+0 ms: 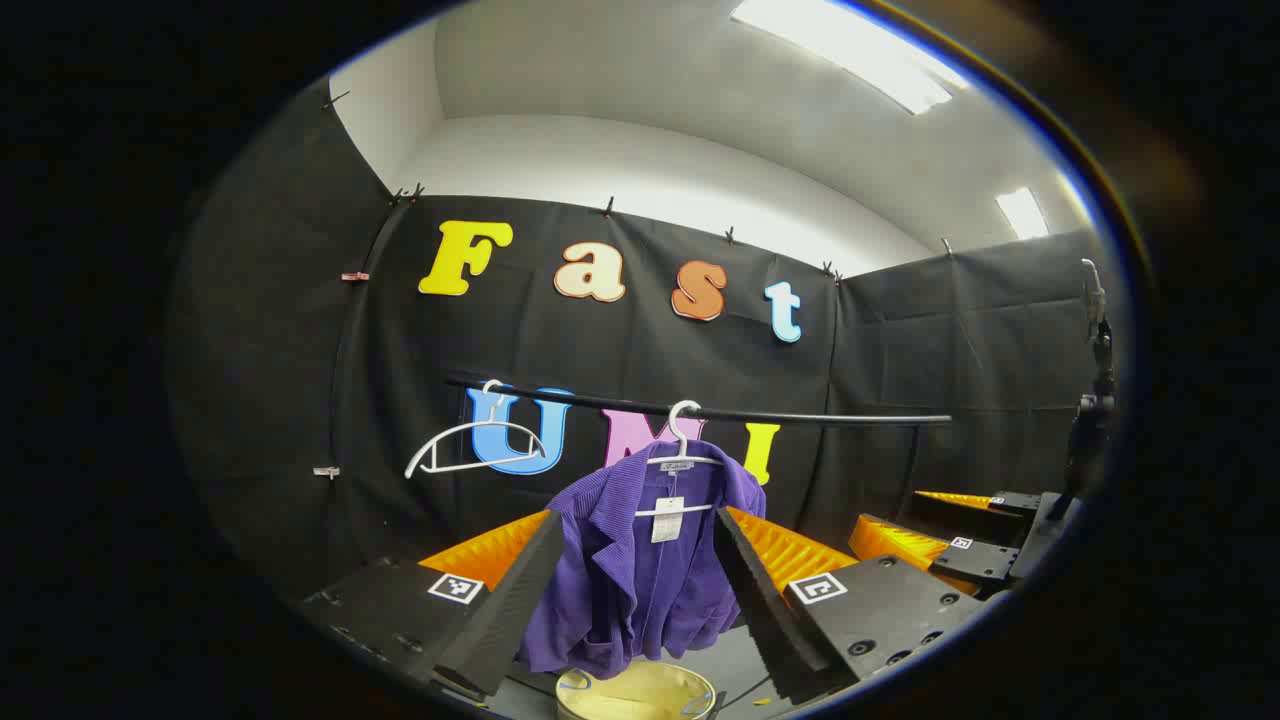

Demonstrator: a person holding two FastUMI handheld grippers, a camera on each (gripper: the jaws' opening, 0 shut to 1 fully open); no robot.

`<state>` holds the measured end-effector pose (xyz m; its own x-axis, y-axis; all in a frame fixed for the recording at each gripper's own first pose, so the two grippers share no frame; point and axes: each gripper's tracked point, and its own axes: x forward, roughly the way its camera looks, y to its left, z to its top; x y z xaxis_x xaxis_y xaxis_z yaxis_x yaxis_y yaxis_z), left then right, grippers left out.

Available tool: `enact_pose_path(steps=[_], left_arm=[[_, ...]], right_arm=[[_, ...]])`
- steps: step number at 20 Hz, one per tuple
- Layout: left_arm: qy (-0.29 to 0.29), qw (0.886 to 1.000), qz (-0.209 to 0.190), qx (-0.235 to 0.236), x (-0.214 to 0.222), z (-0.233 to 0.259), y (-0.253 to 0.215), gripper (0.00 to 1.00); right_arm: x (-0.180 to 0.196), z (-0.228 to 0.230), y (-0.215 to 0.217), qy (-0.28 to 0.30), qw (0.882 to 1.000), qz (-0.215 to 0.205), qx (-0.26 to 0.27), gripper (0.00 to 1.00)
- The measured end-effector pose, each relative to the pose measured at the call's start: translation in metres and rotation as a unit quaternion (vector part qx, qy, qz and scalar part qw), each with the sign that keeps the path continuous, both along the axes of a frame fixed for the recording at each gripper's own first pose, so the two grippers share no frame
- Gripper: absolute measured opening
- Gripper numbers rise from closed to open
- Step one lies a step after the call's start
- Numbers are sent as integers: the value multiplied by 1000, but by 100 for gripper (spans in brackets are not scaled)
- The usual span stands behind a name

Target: Grasp the clothes on the hanger with both hands and then place them into the laundry hamper below.

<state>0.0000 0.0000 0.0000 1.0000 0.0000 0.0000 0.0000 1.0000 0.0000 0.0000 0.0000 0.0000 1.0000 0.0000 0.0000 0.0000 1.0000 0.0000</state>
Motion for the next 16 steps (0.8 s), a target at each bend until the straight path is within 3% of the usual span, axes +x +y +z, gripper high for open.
enact_pose_path(steps=[16], left_arm=[[5,1000,-16,3,-1,-1,11,95]], right_arm=[[0,4,19,-9,1000,-5,-4,97]])
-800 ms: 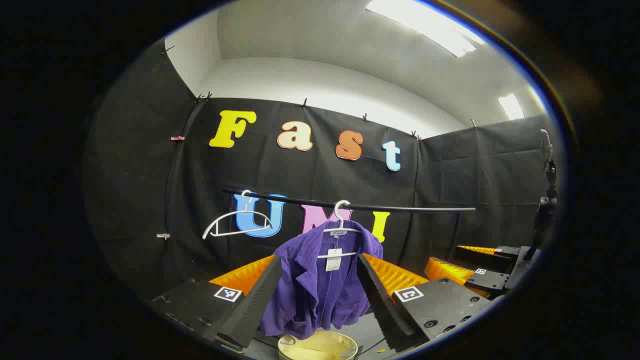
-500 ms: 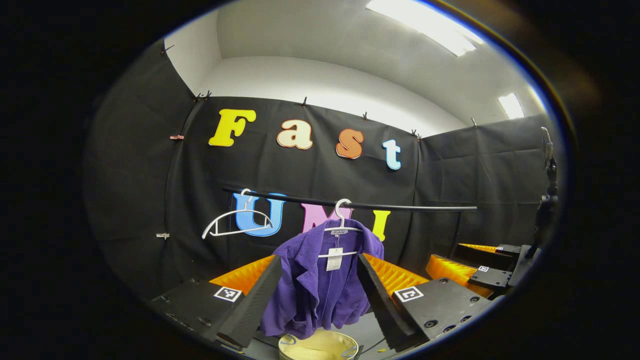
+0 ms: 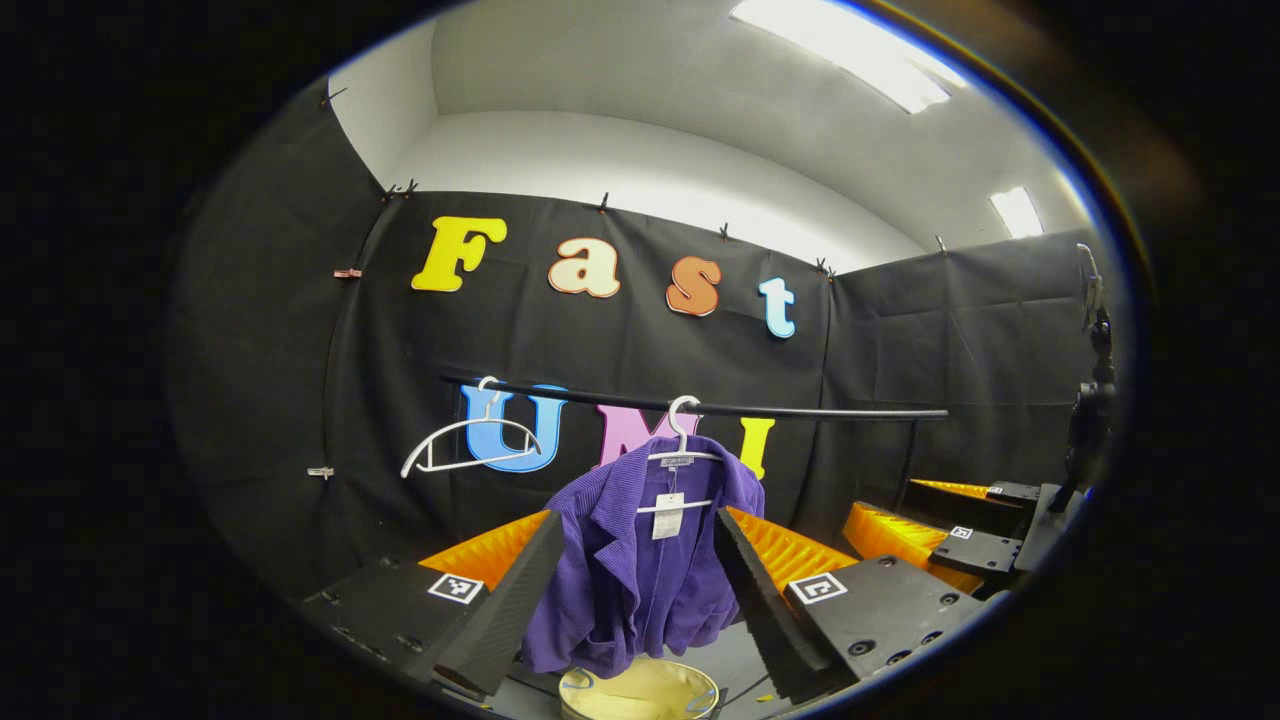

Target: Grasp the clothes on the hanger with both hands and then place them into the laundry hamper below.

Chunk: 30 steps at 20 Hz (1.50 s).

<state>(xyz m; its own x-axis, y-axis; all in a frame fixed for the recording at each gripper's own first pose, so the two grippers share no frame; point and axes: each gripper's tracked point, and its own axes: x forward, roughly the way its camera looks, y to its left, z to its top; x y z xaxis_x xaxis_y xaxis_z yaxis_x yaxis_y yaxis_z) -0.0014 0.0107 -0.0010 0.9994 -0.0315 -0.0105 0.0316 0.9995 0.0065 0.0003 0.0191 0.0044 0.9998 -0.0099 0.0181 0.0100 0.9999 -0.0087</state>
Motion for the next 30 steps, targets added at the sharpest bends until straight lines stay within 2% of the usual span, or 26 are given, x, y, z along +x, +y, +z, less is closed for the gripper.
enact_pose_path(steps=[13,18,23,29,30], left_arm=[[14,999,-40,-10,-2,-13,31,95],[35,998,-55,-21,17,-36,32,95],[59,995,-74,-19,61,-66,13,95],[92,995,-31,5,137,-114,8,95],[94,995,-17,10,148,-120,11,92]], right_arm=[[-2,-16,22,6,999,-44,-12,97],[12,-39,9,26,997,-68,-22,99],[60,-63,-20,36,997,-74,-8,97],[147,-106,-59,52,998,-34,-5,97],[159,-117,-63,62,998,-26,-1,97]])
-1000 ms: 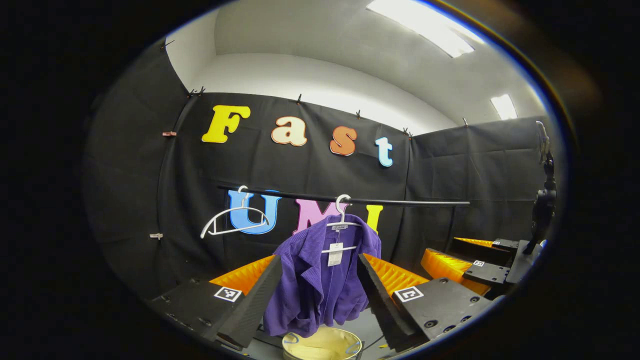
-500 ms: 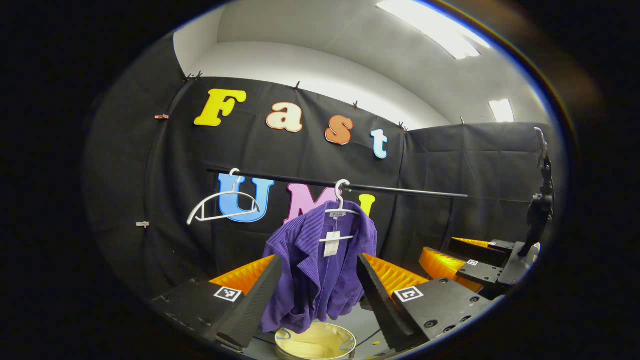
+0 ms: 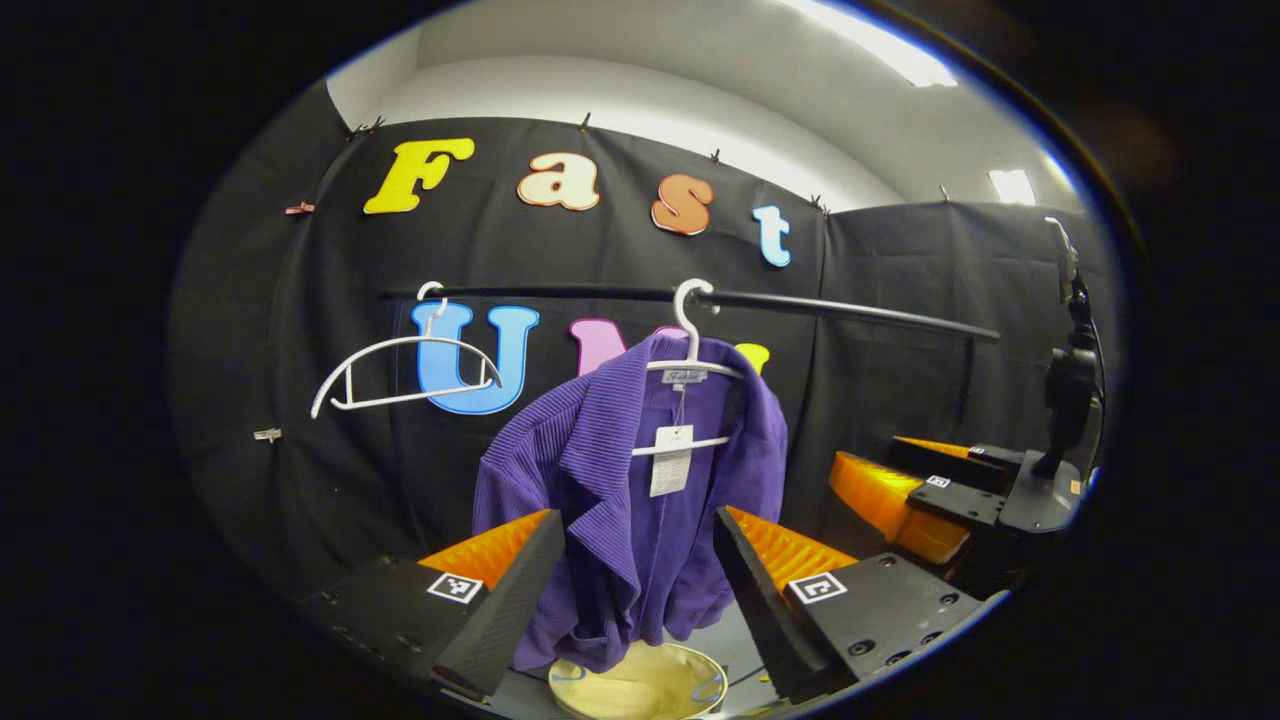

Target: Grasp the clothes on the hanger with both hands and then place them into the laundry hamper below.

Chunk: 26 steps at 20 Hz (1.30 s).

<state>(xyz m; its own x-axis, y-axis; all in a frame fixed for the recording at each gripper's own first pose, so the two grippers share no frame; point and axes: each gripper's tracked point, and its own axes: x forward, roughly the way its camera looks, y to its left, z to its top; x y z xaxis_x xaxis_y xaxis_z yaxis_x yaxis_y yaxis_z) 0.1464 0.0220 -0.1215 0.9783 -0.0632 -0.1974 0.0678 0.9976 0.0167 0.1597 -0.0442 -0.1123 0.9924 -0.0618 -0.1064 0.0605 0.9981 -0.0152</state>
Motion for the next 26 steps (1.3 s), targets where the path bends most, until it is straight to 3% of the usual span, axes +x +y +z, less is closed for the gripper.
enact_pose_path(steps=[1,7,13,20,26], left_arm=[[0,1000,13,2,10,-5,3,95],[43,996,74,-7,51,-47,11,95],[47,991,127,7,86,-62,23,95],[55,985,162,29,111,-81,28,95],[37,977,210,13,137,-76,46,95]], right_arm=[[10,-10,-4,12,1000,9,4,97],[61,-48,-18,43,997,52,24,98],[101,-82,-29,75,993,71,48,97],[136,-94,-23,85,988,109,73,98],[170,-96,-9,74,984,139,79,98]])
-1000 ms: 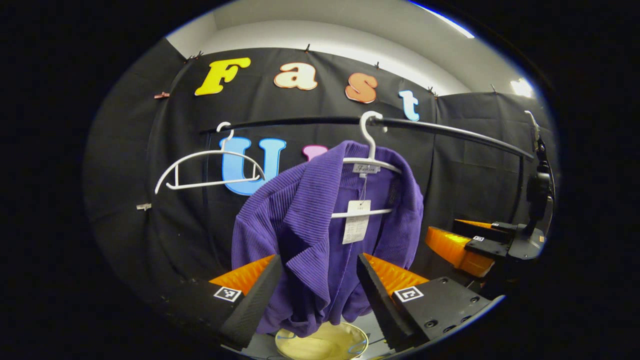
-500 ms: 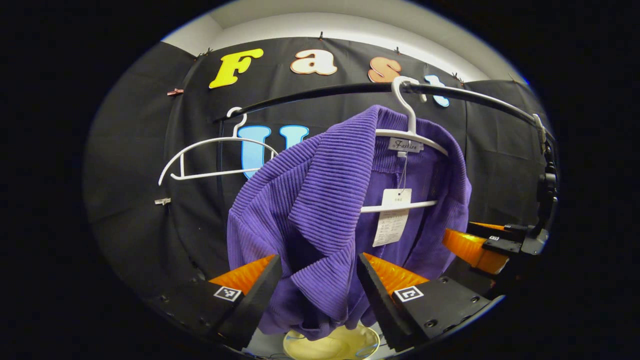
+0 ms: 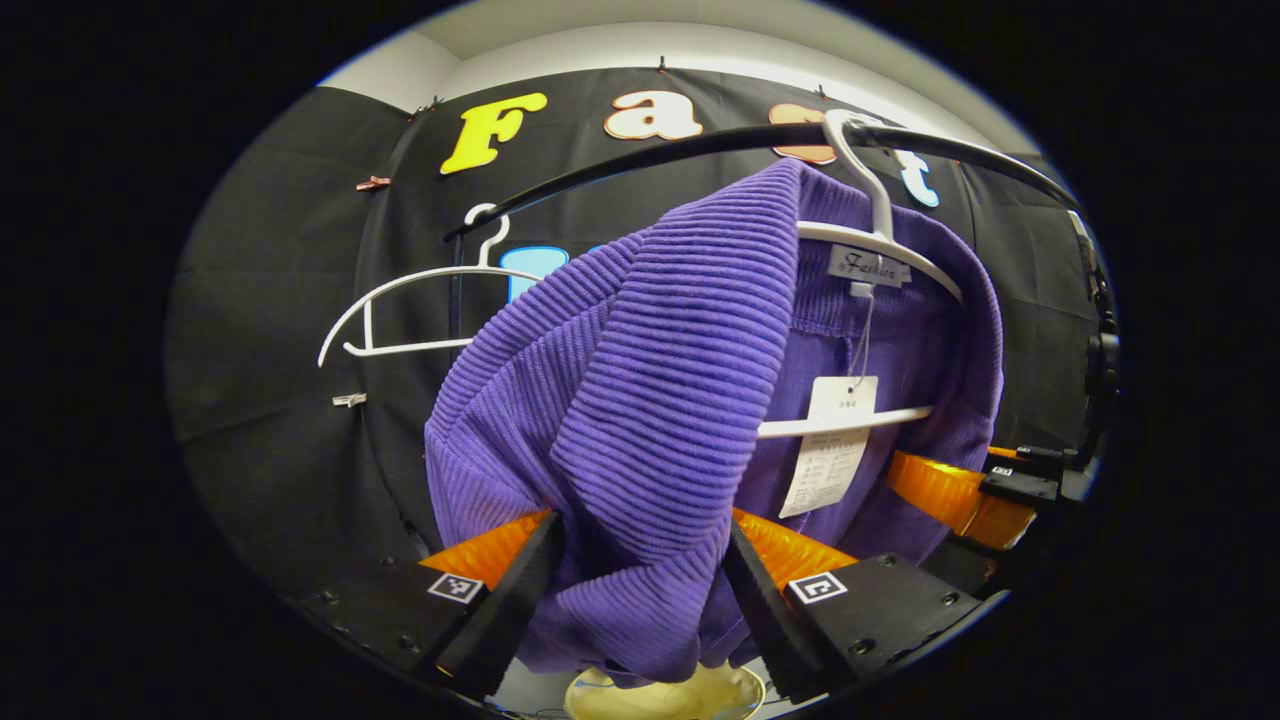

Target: Grasp the clothes on the hanger with both hands and then place them into the laundry hamper below.

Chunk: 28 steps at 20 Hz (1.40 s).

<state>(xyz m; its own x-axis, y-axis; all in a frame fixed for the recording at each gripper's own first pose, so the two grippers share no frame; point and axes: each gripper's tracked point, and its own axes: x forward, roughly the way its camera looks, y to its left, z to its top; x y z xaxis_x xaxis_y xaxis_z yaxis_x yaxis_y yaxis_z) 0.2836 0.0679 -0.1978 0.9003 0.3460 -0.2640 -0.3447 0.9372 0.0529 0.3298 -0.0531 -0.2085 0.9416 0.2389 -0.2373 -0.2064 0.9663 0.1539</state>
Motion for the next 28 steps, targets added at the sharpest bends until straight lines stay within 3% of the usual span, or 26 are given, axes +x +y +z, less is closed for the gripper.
enact_pose_path(steps=[2,3,4,6,8,13,18,20,24,28], left_arm=[[-8,1000,6,-7,5,0,0,93],[-10,1000,7,-8,5,1,0,88],[-15,1000,16,-4,6,2,6,84],[-23,999,27,-3,5,8,13,49],[-23,999,25,-17,8,8,16,15],[-26,999,44,-6,3,13,20,12],[-61,996,67,22,-23,35,28,12],[-78,993,85,29,-38,50,35,12],[-141,983,108,34,-61,92,37,12],[-145,981,113,62,-66,109,42,12]], right_arm=[[11,-2,-6,-1,1000,-5,5,95],[16,-1,-9,0,1000,-6,6,81],[19,-2,-11,0,1000,-4,7,76],[32,-2,-19,-7,1000,-12,1,59],[33,3,-24,-19,1000,1,-1,13],[26,4,-20,-24,999,28,-6,12],[2,9,-14,-52,993,107,-22,12],[-5,20,-22,-69,990,119,-20,12],[-18,33,-27,-75,987,141,34,12],[-31,38,-25,-70,979,179,68,12]])
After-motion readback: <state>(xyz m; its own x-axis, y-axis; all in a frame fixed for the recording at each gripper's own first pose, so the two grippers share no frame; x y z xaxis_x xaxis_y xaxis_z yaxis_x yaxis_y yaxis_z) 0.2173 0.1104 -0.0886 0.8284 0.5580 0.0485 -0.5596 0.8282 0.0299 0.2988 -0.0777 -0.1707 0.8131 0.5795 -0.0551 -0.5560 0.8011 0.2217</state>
